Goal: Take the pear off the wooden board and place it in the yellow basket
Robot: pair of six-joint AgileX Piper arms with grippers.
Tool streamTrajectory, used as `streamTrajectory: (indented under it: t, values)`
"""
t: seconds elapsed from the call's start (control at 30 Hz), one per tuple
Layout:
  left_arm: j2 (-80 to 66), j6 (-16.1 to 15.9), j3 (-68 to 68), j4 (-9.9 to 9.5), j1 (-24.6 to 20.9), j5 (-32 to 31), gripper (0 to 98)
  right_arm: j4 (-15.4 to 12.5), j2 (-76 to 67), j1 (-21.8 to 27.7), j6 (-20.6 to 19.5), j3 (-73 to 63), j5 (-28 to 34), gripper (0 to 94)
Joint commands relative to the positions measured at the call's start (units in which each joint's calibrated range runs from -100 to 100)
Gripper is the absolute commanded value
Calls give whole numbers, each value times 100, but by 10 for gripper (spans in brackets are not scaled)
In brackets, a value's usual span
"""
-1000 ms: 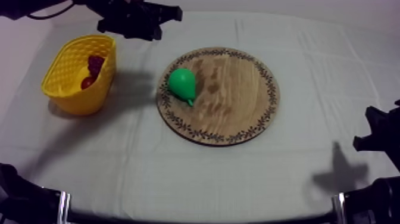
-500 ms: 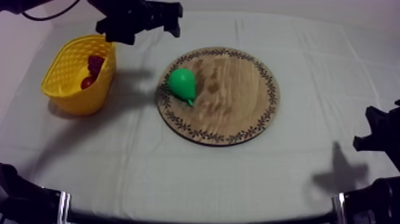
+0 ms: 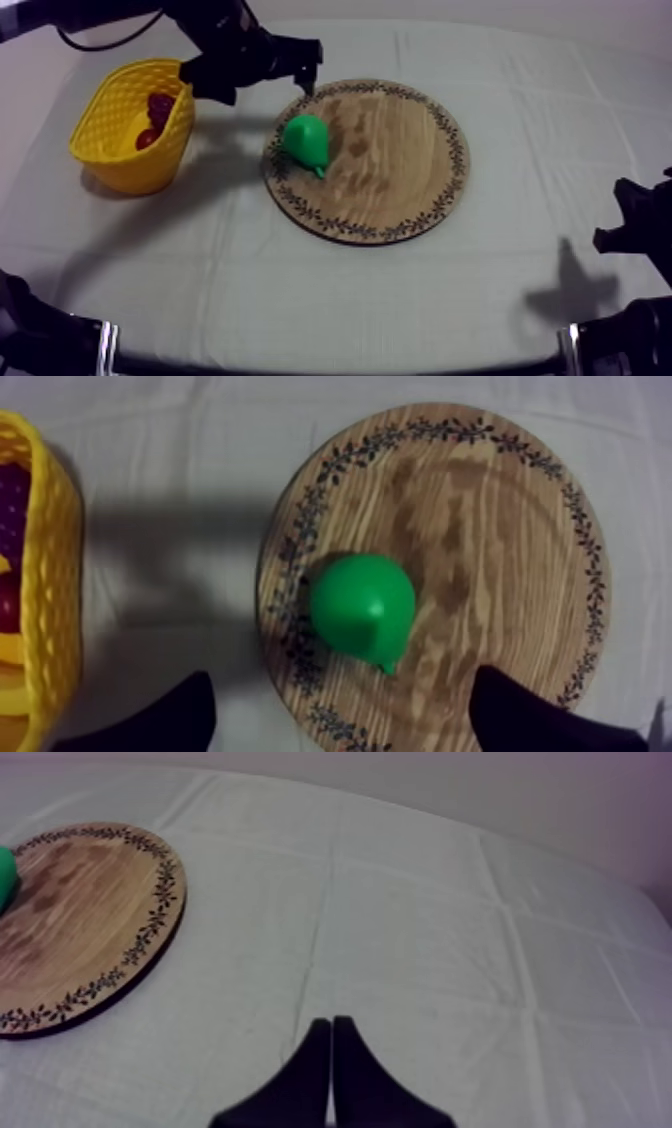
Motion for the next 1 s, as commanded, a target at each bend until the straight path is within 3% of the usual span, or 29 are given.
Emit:
streamTrajectory:
  t: [0.0,0.5,0.97]
  values:
    - [284,48,-92,8,14,21,956,2,-5,-1,21,5,8,5]
    - [2020,283,-1111,69,29,30,927,2,-5,-1,21,5,8,5]
    - [2958,180,-2244,259,16,907,915,2,-5,-1,21,5,8,5]
